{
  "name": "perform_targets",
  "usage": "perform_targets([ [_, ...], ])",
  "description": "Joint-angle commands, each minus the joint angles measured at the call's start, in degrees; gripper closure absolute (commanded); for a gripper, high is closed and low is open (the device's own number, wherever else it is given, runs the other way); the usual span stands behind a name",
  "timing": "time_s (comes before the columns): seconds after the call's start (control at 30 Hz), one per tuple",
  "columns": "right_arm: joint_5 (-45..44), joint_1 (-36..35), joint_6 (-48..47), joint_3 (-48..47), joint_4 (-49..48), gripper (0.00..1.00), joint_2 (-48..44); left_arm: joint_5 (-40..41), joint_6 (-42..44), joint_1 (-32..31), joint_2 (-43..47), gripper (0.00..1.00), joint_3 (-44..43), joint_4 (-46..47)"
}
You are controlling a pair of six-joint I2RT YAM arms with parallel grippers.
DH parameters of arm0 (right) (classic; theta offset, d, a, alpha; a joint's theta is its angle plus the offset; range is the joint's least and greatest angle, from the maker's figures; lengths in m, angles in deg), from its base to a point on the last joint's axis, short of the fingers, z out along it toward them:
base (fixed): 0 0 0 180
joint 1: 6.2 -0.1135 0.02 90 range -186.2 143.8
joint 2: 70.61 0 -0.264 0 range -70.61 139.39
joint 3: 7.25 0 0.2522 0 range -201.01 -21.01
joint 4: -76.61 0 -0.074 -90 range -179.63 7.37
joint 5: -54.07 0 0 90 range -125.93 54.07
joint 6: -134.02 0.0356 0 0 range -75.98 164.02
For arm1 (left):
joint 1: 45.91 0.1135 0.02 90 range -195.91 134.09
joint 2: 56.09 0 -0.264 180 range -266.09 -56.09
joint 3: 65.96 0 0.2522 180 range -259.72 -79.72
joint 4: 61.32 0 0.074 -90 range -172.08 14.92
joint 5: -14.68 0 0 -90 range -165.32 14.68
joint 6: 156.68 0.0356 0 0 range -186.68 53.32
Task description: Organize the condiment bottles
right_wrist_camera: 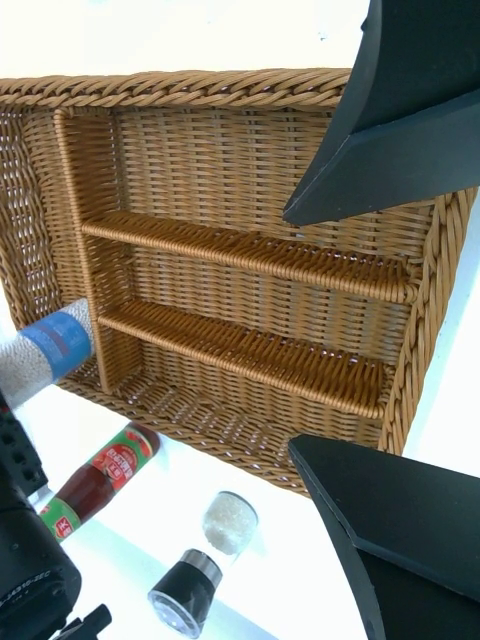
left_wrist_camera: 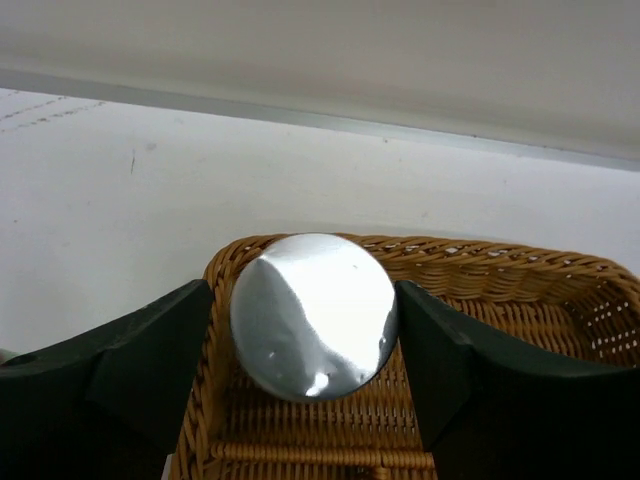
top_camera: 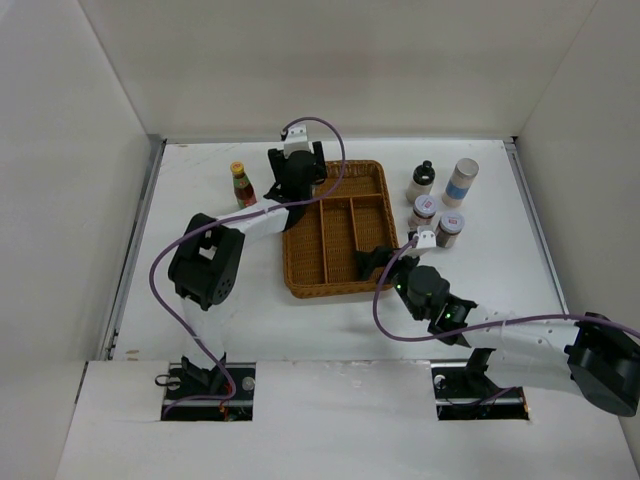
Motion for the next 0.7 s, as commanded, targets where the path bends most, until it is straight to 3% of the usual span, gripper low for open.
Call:
perform_targets([
  [0.0,0.6,0.4,0.7,0.0,-2.7,0.07,0.4,-0.4,0.3,0.1,2.5,0.23,-0.2,6.1],
  [0.13,0.1,0.3,0.0,0.0,-2.8,0.06,-0.5,0.0,0.4,-0.2,5.2,0.15,0.5,5.8],
  [0.33,0.0,0.4,0.4,-0.1,-2.6,0.07,-0.6,0.1,0.0,-0.1,14.2,0.14,4.5,3.8],
  [0.4,0.5,0.4,0.6,0.2,-2.9,0.19,-0.4,0.1,0.0,0.2,18.3,0.16,7.2,2.8],
  [0.53,2.1,0.0,0.4,-1.0,-1.9,0.63,0.3,0.4,-1.4,2.5,26.3,0.26,13.7,0.0],
  [0.6,2.0,-0.3,0.3,-1.2,-1.6,0.72,0.4,0.8,-3.0,4.3,29.3,0.32,15.8,-2.5],
  [0.67,2.3,-0.3,0.9,-1.3,-1.6,0.71,1.4,0.8,-4.4,6.3,31.6,0.34,16.8,-5.7],
])
